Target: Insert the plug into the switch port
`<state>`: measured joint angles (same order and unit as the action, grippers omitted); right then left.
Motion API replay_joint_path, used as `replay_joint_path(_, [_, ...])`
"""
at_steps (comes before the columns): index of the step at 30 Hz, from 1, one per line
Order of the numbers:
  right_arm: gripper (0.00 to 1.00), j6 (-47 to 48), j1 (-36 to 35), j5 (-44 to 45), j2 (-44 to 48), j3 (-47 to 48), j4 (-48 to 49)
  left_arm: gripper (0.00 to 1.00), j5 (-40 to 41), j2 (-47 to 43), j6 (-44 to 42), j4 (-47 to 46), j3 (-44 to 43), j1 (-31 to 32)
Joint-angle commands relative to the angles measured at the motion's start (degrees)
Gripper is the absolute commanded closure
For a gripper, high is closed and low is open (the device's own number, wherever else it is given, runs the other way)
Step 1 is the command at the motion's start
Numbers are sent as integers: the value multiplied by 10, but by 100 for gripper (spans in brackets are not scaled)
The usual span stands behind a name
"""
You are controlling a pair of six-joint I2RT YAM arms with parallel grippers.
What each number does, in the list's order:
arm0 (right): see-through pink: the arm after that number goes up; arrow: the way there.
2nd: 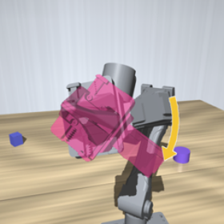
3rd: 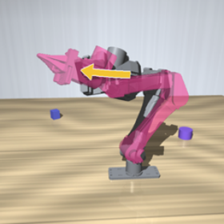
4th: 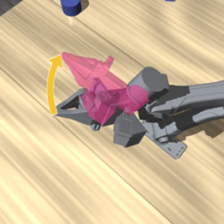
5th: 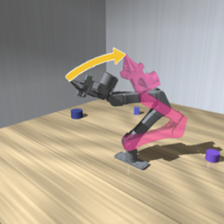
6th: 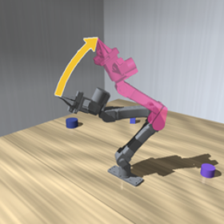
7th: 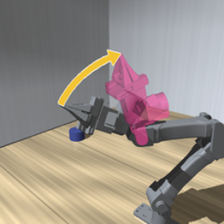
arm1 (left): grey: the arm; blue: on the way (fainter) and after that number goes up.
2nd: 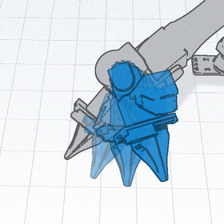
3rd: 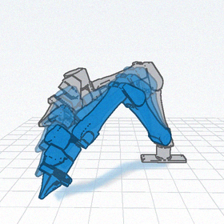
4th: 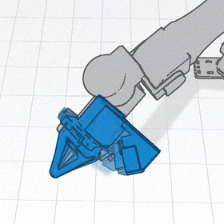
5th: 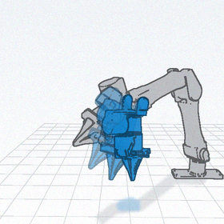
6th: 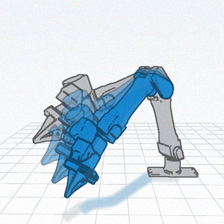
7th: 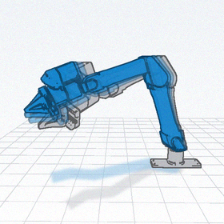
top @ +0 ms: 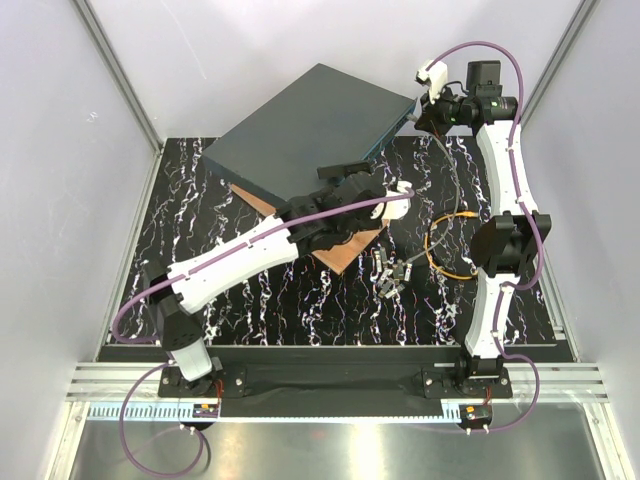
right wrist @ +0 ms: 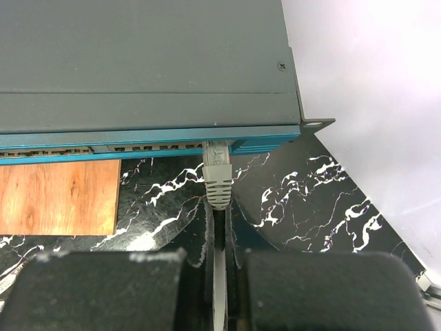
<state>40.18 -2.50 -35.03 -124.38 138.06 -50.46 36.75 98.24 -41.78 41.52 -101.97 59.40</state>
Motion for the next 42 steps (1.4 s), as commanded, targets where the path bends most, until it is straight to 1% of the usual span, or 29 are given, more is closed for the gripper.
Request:
replay_joint_path(1, [100,-19,-92,-126,-14,-5,97,4,79,6,19,-3,-32,-15])
replay_joint_path(4, [100,-20,-92,-122,-21,5,99,14,95,11,20,-5,-14,-33])
replay_joint_path(6, [100,-20,-91,-116,-31,19,95,25,97,2,17,-18,3,-44])
replay_joint_path(7, [100,-20,-91,-114,-42,38,89,34,99,-1,14,-23,19,-52])
replay_joint_path(10, [100,-20,-90,-104,-59,69,86,48,95,-3,19,-13,27,-67])
replay_joint_path(13, [100,-24,-89,-98,-67,95,91,57,90,-4,20,-8,38,-76])
replay_joint_path(14, [100,-24,-89,-100,-66,99,91,65,89,-7,18,-10,43,-78])
replay_joint_path(16, [100,-24,-90,-107,-68,100,94,71,88,-8,16,-16,55,-82])
replay_joint_path(17, [100,-23,-90,-108,-69,100,93,77,87,-9,17,-17,58,-83])
replay_joint_path(20, [100,-11,-97,-108,-77,97,77,85,78,-9,20,-16,64,-87])
replay_joint_path(21, [100,-10,-99,-108,-79,91,78,92,71,-10,21,-15,65,-88])
replay_joint_path(23, [100,-16,-104,-107,-81,84,88,98,68,-11,19,-17,69,-91])
replay_joint_path(24, [100,-22,-106,-109,-82,83,98,100,66,-10,19,-17,70,-92])
replay_joint_path(29, [100,-27,-113,-102,-99,106,110,100,61,-13,19,-15,78,-101])
replay_joint_path(31, [100,-31,-112,-87,-103,124,123,100,61,-16,18,-15,84,-104])
replay_joint_path(36, [100,-41,-112,-89,-84,125,164,100,59,-25,15,-20,102,-105])
replay_joint_path(42, [100,-33,-117,-95,-73,118,156,100,56,-30,15,-22,112,-106])
